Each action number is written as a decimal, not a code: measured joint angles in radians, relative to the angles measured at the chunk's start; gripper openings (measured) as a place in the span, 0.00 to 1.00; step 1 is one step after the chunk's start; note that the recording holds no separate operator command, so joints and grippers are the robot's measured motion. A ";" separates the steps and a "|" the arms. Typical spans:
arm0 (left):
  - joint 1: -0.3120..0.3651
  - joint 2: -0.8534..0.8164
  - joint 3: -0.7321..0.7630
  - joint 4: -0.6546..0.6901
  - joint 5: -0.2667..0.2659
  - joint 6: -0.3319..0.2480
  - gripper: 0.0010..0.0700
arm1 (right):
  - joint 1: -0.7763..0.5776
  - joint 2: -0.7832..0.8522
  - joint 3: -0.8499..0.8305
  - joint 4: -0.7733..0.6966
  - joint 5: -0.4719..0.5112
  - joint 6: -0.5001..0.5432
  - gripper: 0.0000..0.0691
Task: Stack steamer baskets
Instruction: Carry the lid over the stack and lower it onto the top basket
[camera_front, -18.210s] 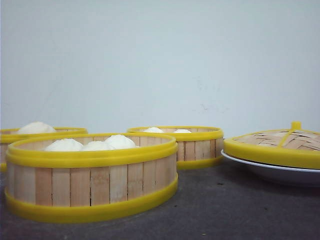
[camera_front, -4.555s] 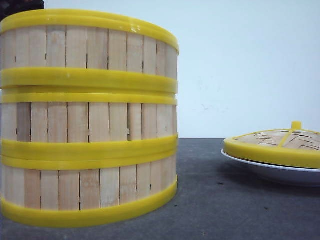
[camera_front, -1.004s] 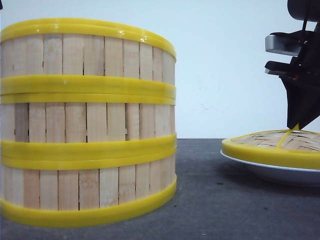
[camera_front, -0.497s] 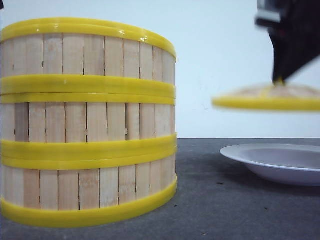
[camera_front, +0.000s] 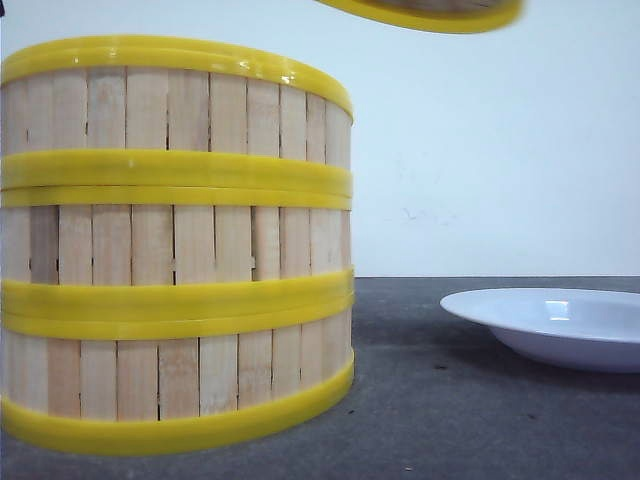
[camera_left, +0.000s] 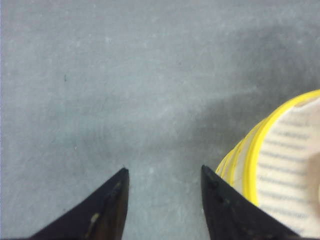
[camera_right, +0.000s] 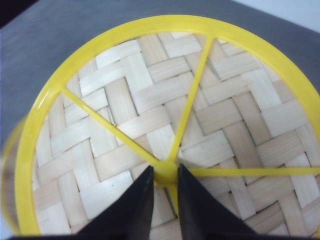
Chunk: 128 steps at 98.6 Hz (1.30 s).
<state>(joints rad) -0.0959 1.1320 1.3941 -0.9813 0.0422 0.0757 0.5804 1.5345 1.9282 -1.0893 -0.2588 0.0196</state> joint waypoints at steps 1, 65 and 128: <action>0.000 0.000 0.000 0.003 0.000 -0.001 0.37 | 0.009 0.008 0.009 -0.005 0.000 -0.002 0.09; 0.000 0.035 0.000 0.025 -0.002 -0.014 0.37 | 0.293 0.309 0.196 -0.092 0.053 -0.063 0.09; 0.000 0.064 0.000 0.025 -0.003 -0.014 0.37 | 0.296 0.325 0.197 -0.132 0.095 -0.065 0.09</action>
<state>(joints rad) -0.0959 1.1961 1.3941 -0.9565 0.0395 0.0620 0.8761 1.8591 2.1250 -1.2217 -0.1638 -0.0456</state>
